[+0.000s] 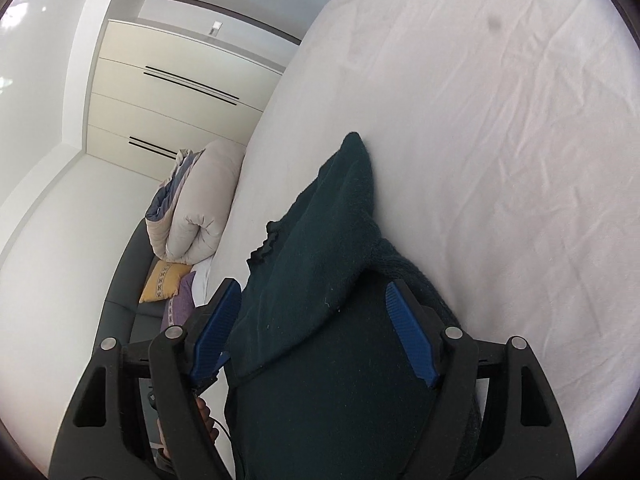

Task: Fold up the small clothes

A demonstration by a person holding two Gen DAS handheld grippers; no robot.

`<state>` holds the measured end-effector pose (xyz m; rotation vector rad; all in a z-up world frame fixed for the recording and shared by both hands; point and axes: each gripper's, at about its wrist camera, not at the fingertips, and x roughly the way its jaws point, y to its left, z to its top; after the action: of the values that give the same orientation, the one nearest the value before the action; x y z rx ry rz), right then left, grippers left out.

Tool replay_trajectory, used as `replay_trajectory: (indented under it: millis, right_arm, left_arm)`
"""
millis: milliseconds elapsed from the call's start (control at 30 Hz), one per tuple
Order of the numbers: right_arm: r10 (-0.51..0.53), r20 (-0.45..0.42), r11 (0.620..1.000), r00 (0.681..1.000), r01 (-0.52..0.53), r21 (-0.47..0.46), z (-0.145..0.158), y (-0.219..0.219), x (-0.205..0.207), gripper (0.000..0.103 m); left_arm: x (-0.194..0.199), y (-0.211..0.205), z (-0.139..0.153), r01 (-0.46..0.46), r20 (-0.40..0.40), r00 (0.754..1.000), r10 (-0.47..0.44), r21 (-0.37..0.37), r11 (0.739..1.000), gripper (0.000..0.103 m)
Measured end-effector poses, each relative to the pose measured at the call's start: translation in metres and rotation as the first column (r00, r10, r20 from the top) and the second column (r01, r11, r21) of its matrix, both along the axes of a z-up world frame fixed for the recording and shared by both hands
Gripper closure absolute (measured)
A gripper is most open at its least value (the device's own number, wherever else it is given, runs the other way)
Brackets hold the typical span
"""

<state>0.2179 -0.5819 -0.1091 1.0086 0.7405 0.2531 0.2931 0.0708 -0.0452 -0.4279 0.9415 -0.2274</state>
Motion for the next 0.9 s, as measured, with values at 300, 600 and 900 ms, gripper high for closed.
replay_trajectory:
  millis: [300,600,900]
  right_arm:
    - [0.124,0.062,0.991,0.99,-0.127,0.043,0.029,0.027,0.076,0.028]
    - [0.071,-0.037,0.997,0.997,-0.072,-0.009,-0.022,0.019,0.153,0.029]
    - [0.168,-0.025,0.973,0.985,-0.17,-0.155,-0.018,0.035,0.082,0.029]
  left_arm:
    - [0.017,-0.083,-0.014,0.155,0.031,0.986,-0.165,0.211,0.965,0.041]
    - [0.015,-0.092,-0.047,0.199,0.076,0.971,-0.228,0.278,0.94,0.027]
    - [-0.018,-0.078,-0.034,0.169,0.065,0.978,-0.199,0.314,0.934,0.02]
